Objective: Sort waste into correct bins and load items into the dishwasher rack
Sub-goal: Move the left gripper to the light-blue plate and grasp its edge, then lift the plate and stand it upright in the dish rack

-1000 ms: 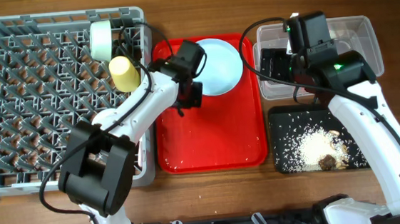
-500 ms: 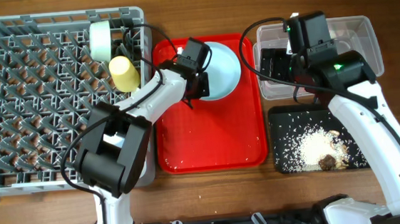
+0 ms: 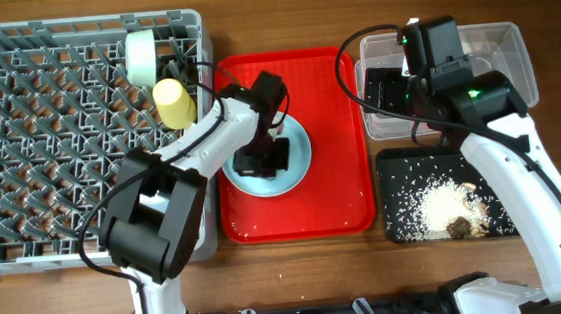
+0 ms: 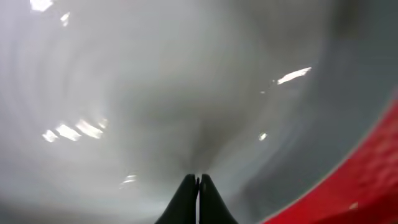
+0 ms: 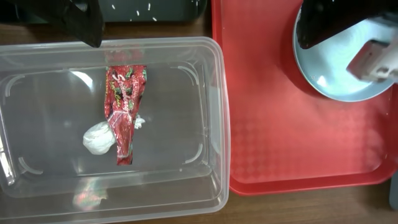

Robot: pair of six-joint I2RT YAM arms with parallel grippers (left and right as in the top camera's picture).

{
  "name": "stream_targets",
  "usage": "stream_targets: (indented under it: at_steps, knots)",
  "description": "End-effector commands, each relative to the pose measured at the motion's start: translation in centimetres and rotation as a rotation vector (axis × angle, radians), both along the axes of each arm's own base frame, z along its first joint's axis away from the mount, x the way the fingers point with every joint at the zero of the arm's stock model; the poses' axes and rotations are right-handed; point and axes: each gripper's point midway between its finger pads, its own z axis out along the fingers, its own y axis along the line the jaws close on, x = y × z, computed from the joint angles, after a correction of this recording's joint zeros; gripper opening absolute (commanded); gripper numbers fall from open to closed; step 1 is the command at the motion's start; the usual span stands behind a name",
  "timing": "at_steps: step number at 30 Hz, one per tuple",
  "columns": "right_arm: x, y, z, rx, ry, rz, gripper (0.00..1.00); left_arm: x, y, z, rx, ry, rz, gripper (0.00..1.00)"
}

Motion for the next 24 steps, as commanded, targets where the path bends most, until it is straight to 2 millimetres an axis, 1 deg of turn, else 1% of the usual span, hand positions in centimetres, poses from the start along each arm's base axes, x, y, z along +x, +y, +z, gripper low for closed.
stream_targets:
  at_steps: [1,2,4,5,7,8,9,10,12,13,14,15,16,17,18,19,20,21,24]
  knots:
    - [0.3,-0.3,0.3,-0.009,-0.013,-0.016,1.00,0.4,-3.9,1.2,-0.107,-0.063,0.017,0.04]
    - [0.3,-0.3,0.3,-0.009,-0.013,-0.016,1.00,-0.1,-5.0,1.1,-0.114,-0.068,0.010,0.04]
    - [0.3,-0.3,0.3,-0.009,-0.013,-0.015,1.00,-1.8,-7.3,1.2,-0.126,-0.074,-0.052,0.04]
    - [0.3,-0.3,0.3,-0.009,-0.013,-0.016,1.00,-3.4,-8.8,1.2,-0.133,-0.075,-0.108,0.04]
    - [0.3,-0.3,0.3,-0.009,-0.013,-0.016,1.00,-5.5,-10.6,1.2,-0.140,-0.073,-0.178,0.04]
    - [0.3,-0.3,0.4,-0.009,-0.013,-0.016,1.00,-6.2,-11.1,1.2,-0.142,-0.072,-0.201,0.04]
    - [0.3,-0.3,0.3,-0.009,-0.013,-0.016,1.00,-6.5,-11.3,1.2,-0.138,-0.075,-0.210,0.04]
    - [0.3,-0.3,0.4,-0.009,-0.013,-0.016,1.00,-6.2,-11.1,1.2,-0.114,-0.101,-0.213,0.04]
    - [0.3,-0.3,0.3,-0.009,-0.013,-0.016,1.00,-4.6,-9.9,1.3,-0.064,-0.153,-0.182,0.04]
    - [0.3,-0.3,0.3,-0.009,-0.012,-0.016,1.00,-3.2,-8.8,1.8,-0.029,-0.184,-0.137,0.04]
    - [0.3,-0.3,0.4,-0.009,-0.013,-0.016,1.00,-1.8,-7.5,2.5,-0.002,-0.216,-0.094,0.04]
    - [0.3,-0.3,0.4,-0.009,-0.013,-0.016,1.00,-0.1,-5.9,3.7,0.004,-0.251,-0.039,0.07]
    - [0.3,-0.3,0.4,-0.009,-0.013,-0.016,1.00,1.0,-4.7,4.7,-0.003,-0.266,0.002,0.12]
    - [0.3,-0.3,0.3,-0.009,-0.013,-0.016,1.00,1.8,-3.4,5.6,-0.005,-0.275,0.043,0.24]
    - [0.3,-0.3,0.3,-0.009,-0.013,-0.016,1.00,2.7,-1.6,6.3,0.001,-0.271,0.118,0.47]
    - [0.3,-0.3,0.3,-0.009,-0.013,-0.016,1.00,3.2,0.0,6.6,-0.011,-0.245,0.166,0.48]
    - [0.3,-0.3,0.4,-0.009,-0.013,-0.016,1.00,3.5,1.0,6.5,-0.011,-0.222,0.194,0.50]
    - [0.3,-0.3,0.3,-0.009,-0.013,-0.016,1.00,3.5,1.8,6.1,-0.002,-0.207,0.208,0.49]
    - [0.3,-0.3,0.3,-0.009,-0.013,-0.016,0.99,2.6,3.4,4.3,0.054,-0.193,0.191,0.50]
